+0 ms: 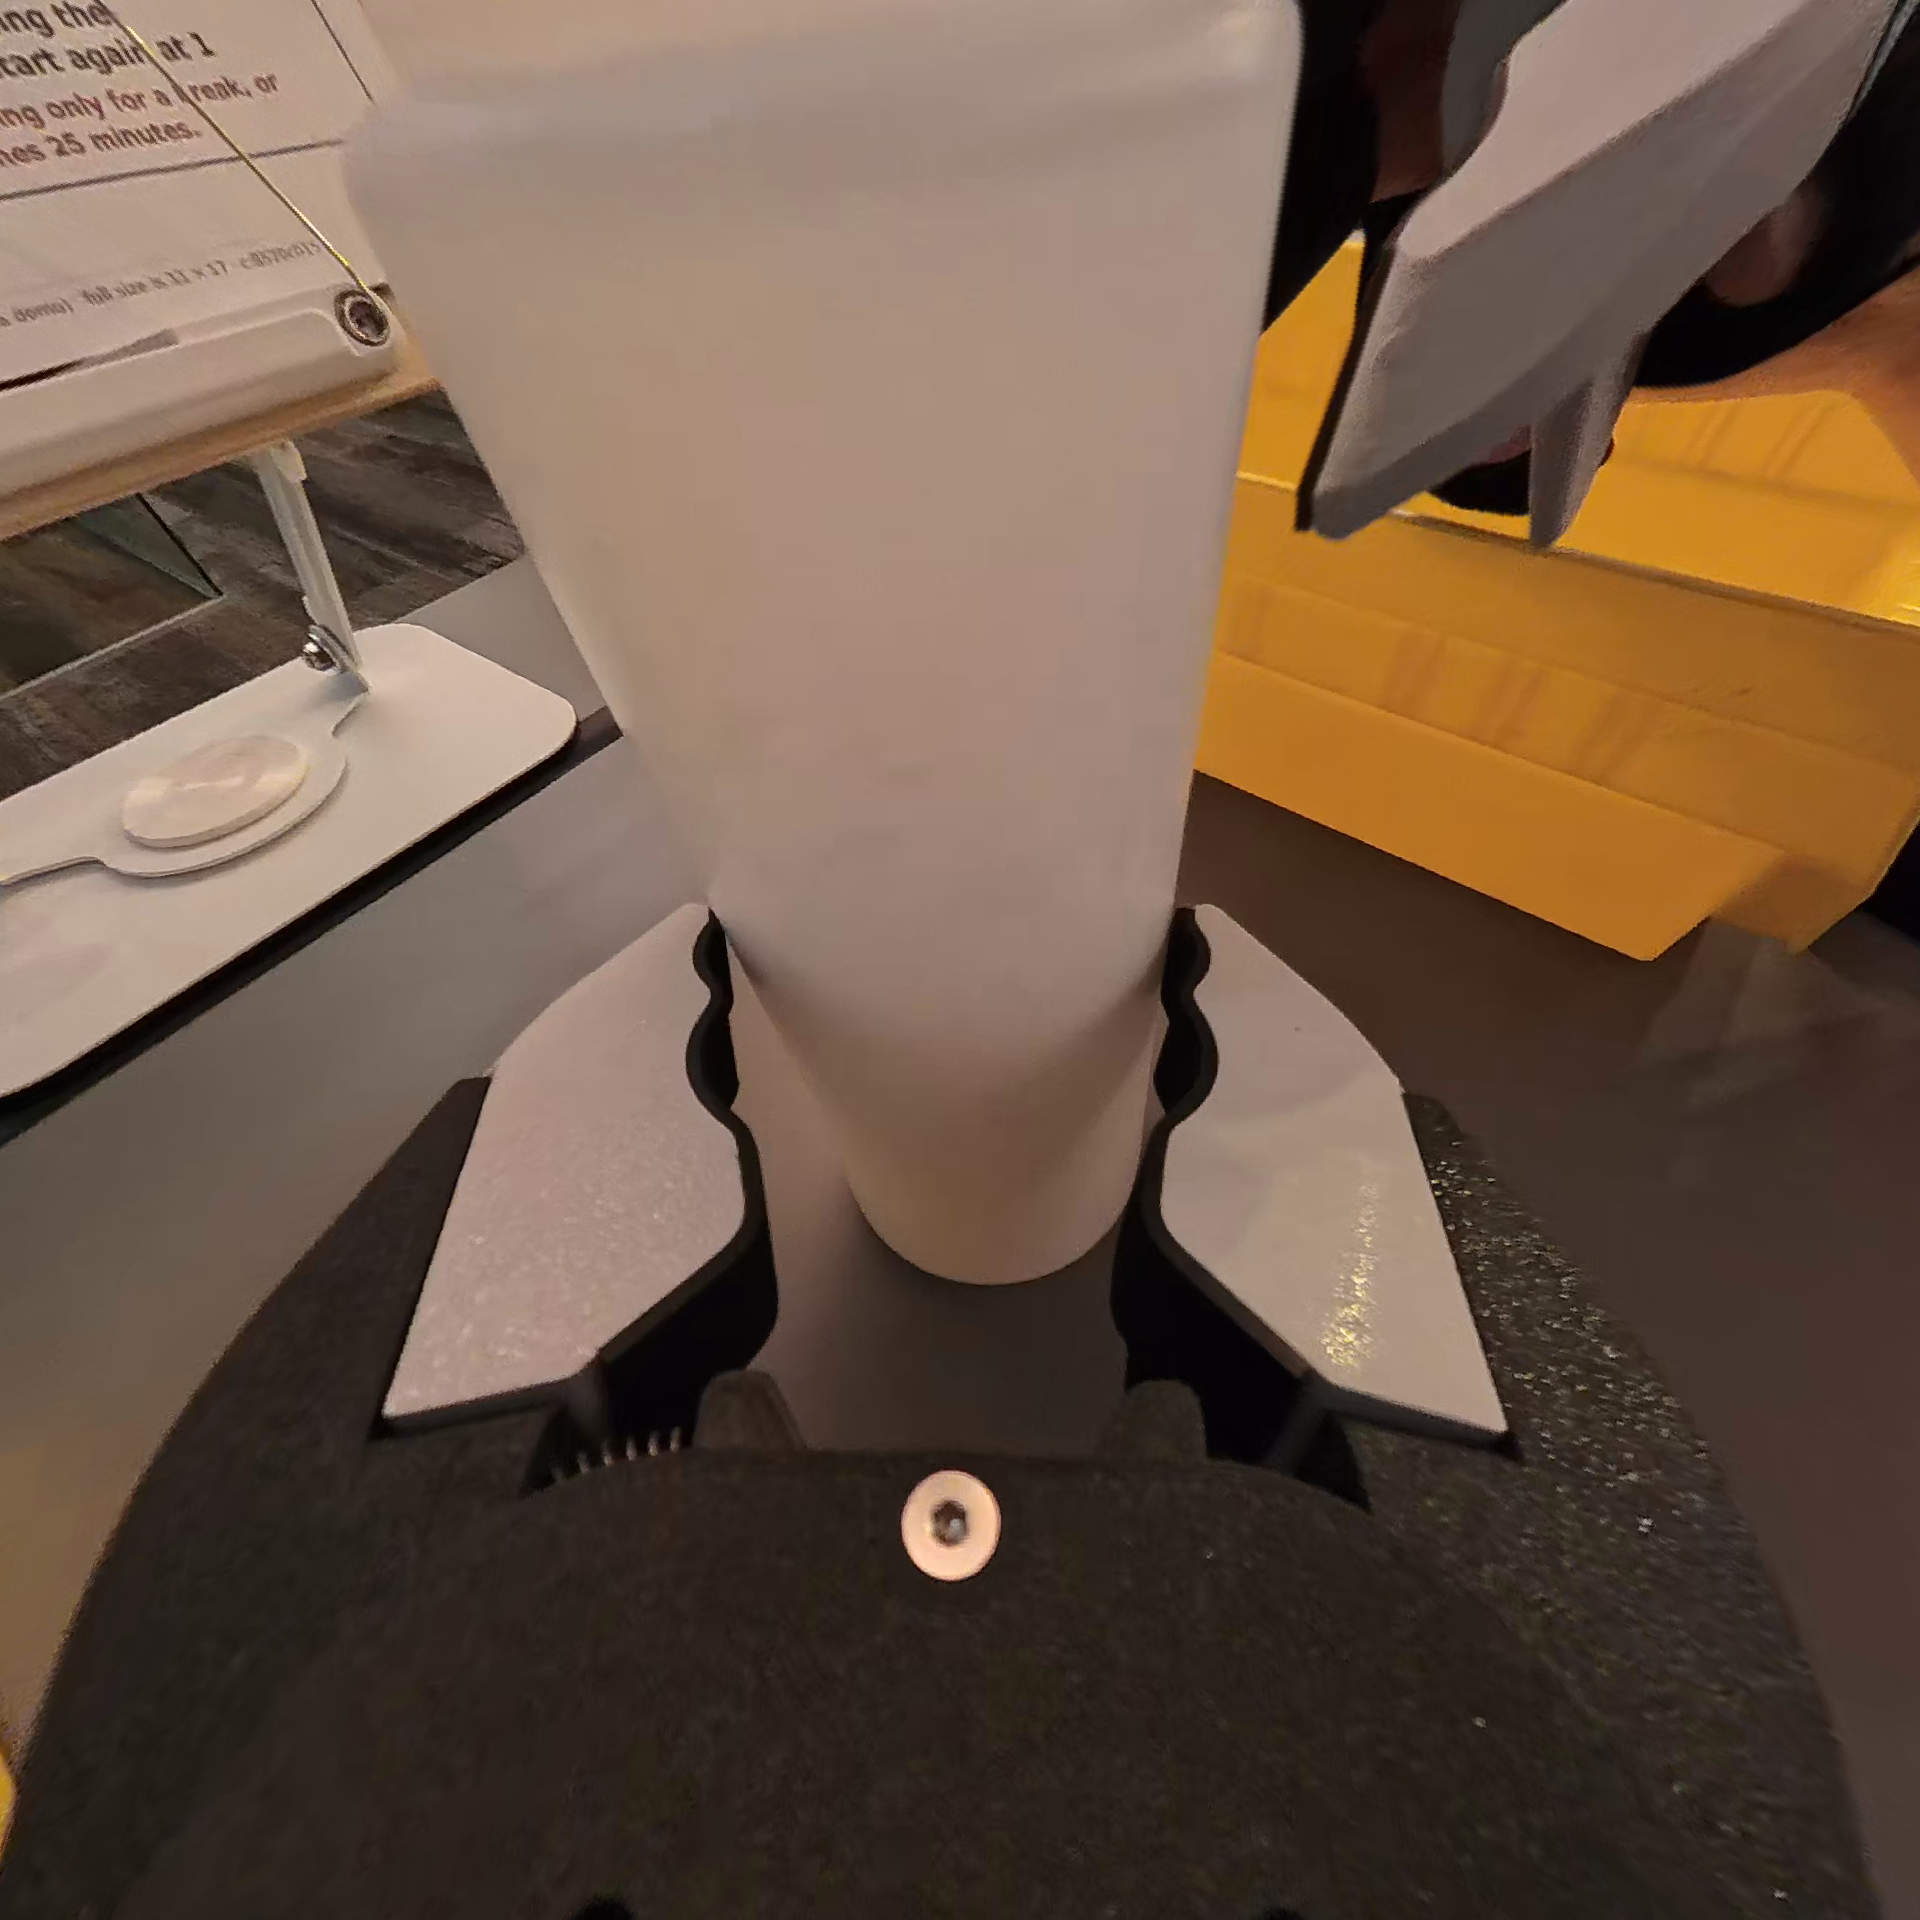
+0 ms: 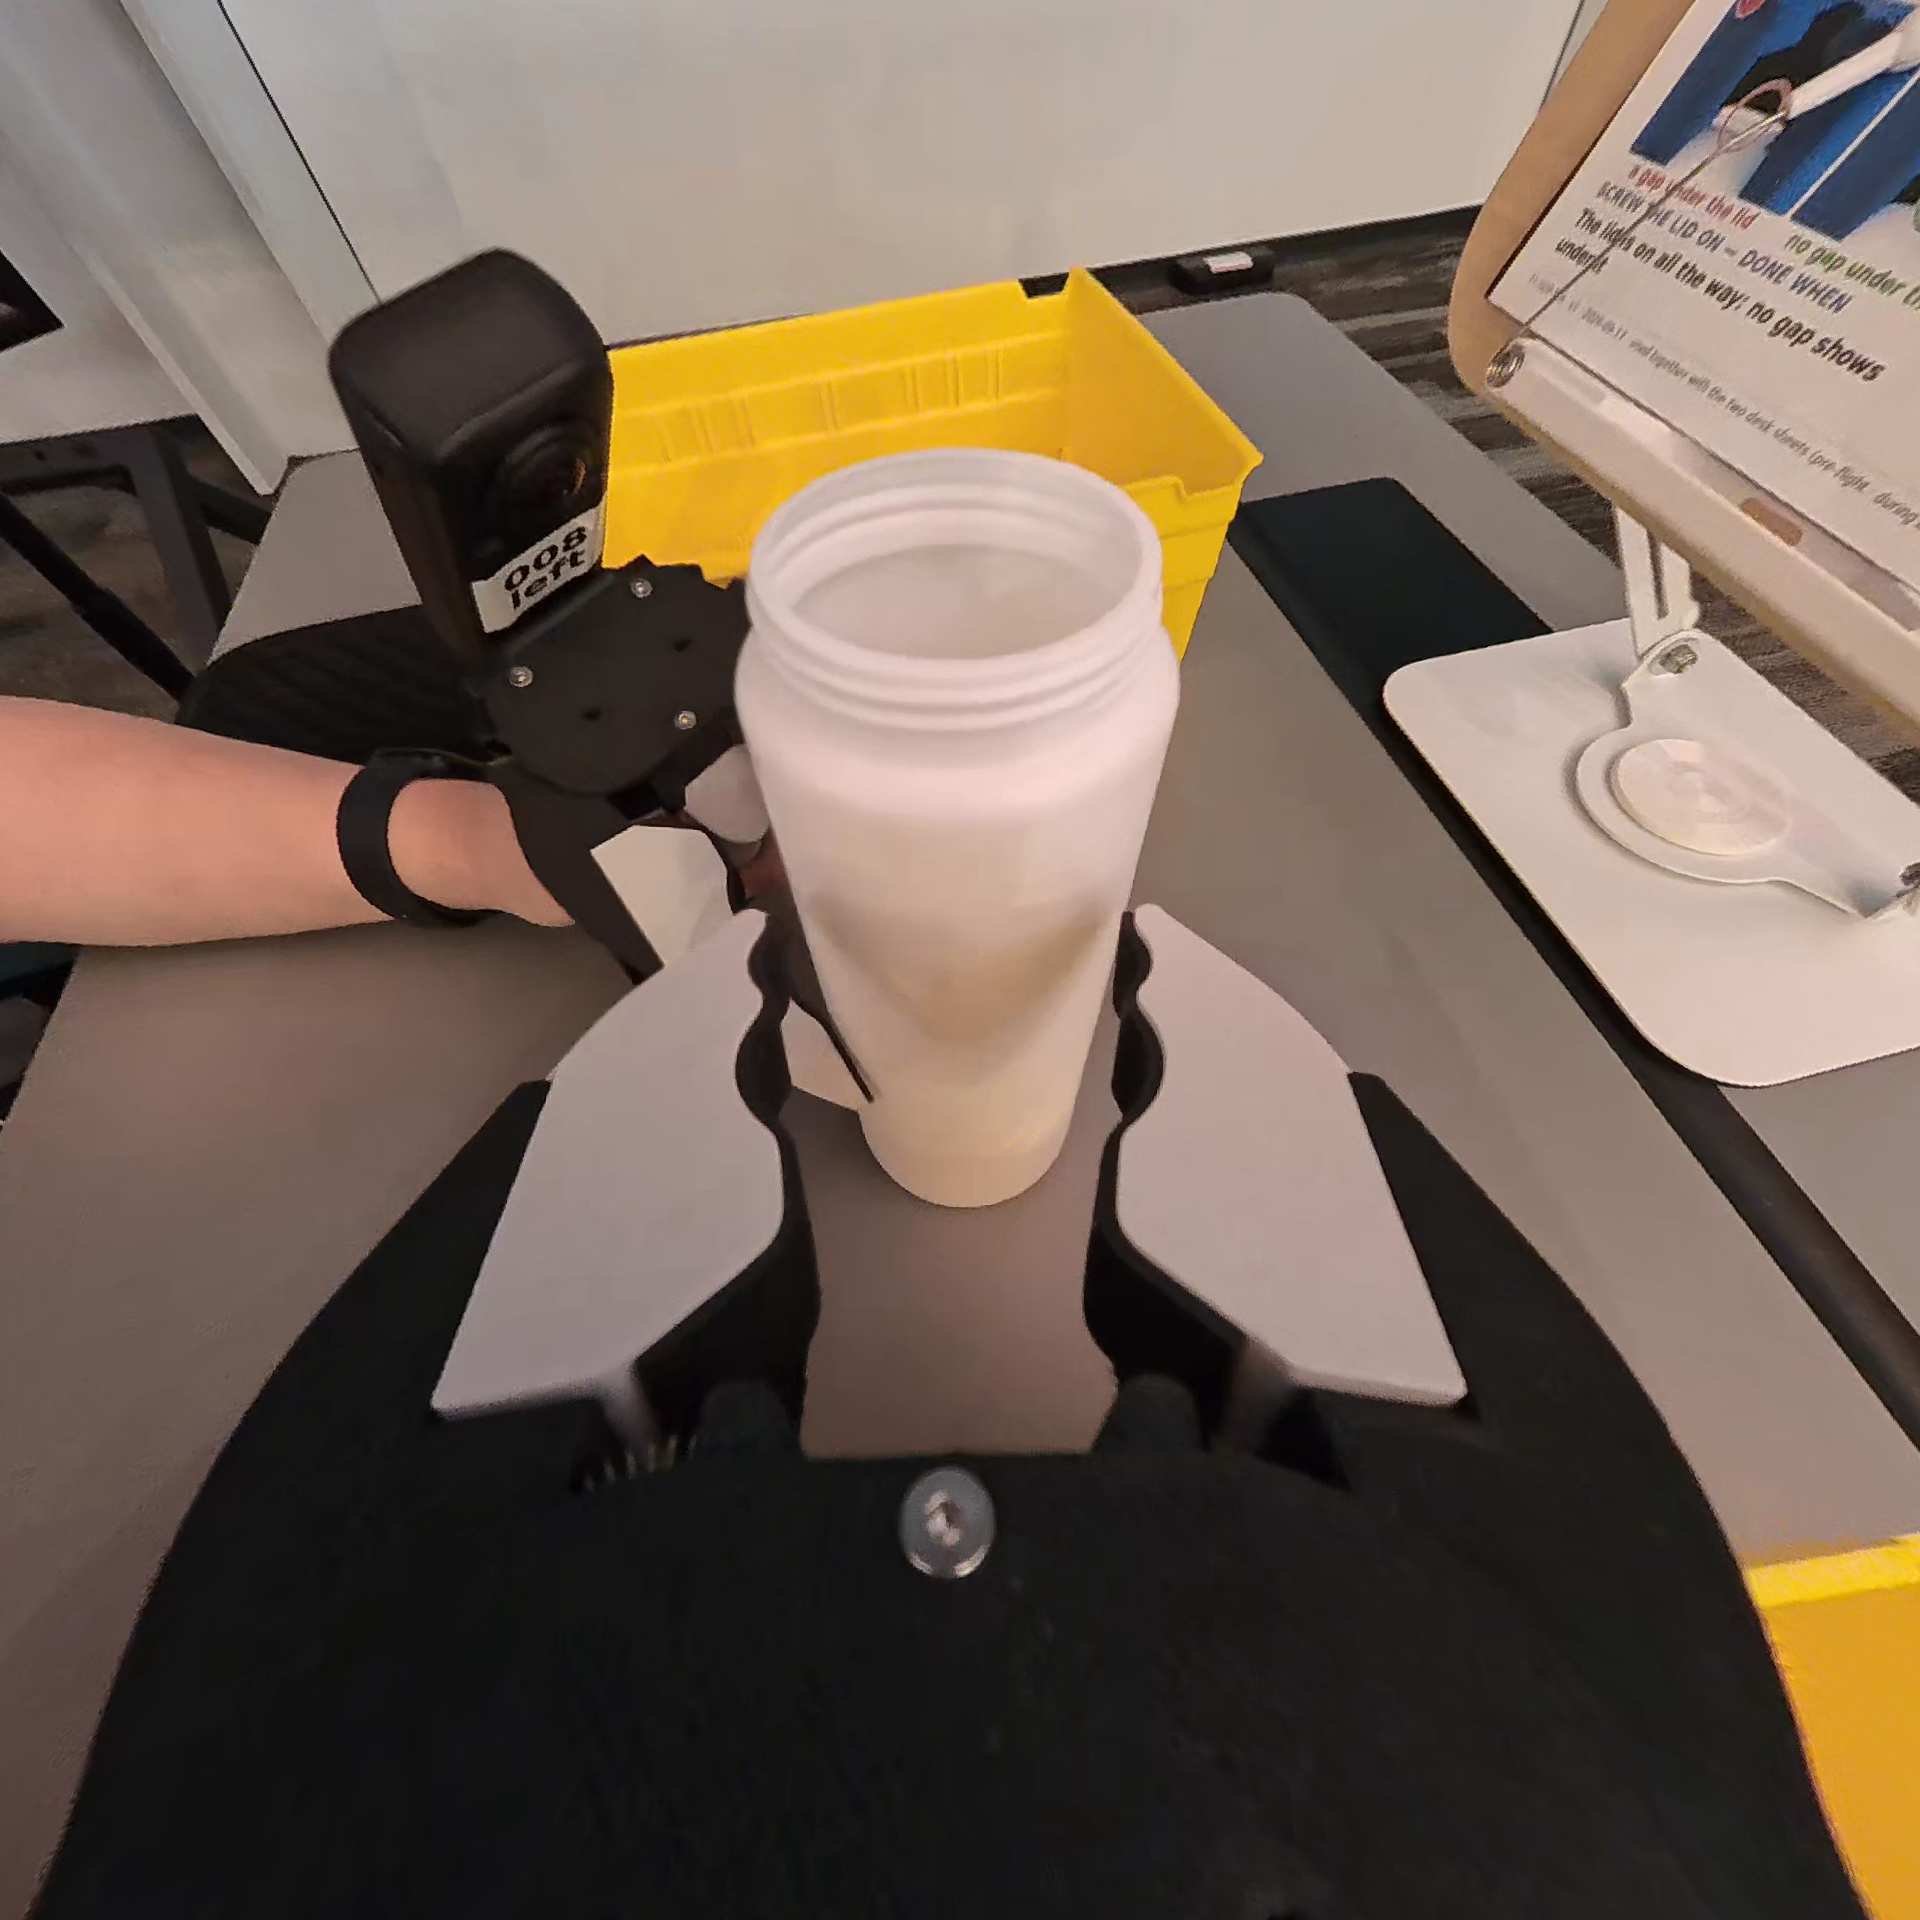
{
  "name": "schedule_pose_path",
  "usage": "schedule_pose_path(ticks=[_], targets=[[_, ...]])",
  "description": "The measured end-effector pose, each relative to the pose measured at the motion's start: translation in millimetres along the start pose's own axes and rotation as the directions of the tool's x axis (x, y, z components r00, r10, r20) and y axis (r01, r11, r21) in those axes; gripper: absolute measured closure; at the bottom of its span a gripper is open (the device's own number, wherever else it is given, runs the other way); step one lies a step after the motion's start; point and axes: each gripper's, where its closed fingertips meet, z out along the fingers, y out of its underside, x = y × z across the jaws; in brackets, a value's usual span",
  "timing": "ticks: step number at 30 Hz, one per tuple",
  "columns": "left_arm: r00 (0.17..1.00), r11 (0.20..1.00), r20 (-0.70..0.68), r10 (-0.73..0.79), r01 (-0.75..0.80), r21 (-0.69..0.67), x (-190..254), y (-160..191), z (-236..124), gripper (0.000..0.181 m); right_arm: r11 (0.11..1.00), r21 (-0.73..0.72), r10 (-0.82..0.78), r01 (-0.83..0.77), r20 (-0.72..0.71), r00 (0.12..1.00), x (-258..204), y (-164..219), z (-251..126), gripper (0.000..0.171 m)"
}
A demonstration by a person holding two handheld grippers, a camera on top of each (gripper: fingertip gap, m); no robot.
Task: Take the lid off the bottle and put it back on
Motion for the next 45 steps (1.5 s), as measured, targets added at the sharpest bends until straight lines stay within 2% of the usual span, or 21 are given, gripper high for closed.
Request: schedule_pose_path(ticks=[10,17,19,22,25,27,30,34,38,45], targets=[[1.0,0.999,0.02,0.023,-0.024,0.041,5,-5,-3,0.097,0.998,0.059,0.019,-0.018,-0.013,1.0,7,-8,-16,0.109],[0.999,0.999,0.047,-0.018,0.016,0.045,9,-15,-18,0.069,0.992,0.126,-0.005,0.009,-0.028,1.0,6,-24,-34,0.108],[0.997,0.997,0.07,-0.039,0.034,0.074,12,-26,-34,0.067,0.987,0.156,-0.018,0.025,-0.044,0.999,6,-32,-44,0.107],[0.985,0.983,0.146,-0.098,0.073,0.167,-1,-58,-83,0.077,0.976,0.211,-0.042,0.058,-0.078,0.996,2,-48,-65,0.106],[0.941,0.963,0.28,-0.188,0.12,0.242,-48,-86,-150,0.091,0.953,0.284,-0.066,0.101,-0.131,0.989,-4,-71,-93,0.105],[0.919,0.971,0.341,-0.199,0.138,0.195,-87,-88,-183,0.091,0.929,0.344,-0.084,0.137,-0.164,0.983,-13,-88,-114,0.105],[0.893,0.981,0.421,-0.161,0.192,-0.033,-147,-49,-205,0.088,0.883,0.426,-0.108,0.197,-0.224,0.969,-28,-111,-146,0.105],[0.912,0.935,0.389,-0.131,0.244,-0.257,-191,21,-188,0.084,0.834,0.477,-0.142,0.278,-0.3,0.943,-44,-127,-178,0.105],[0.94,0.906,0.325,-0.107,0.226,-0.357,-204,70,-155,0.078,0.826,0.464,-0.148,0.321,-0.372,0.917,-44,-127,-193,0.105],[0.967,0.866,0.198,-0.157,0.232,-0.443,-207,107,-115,0.08,0.837,0.448,-0.121,0.315,-0.409,0.904,-33,-121,-204,0.105]])
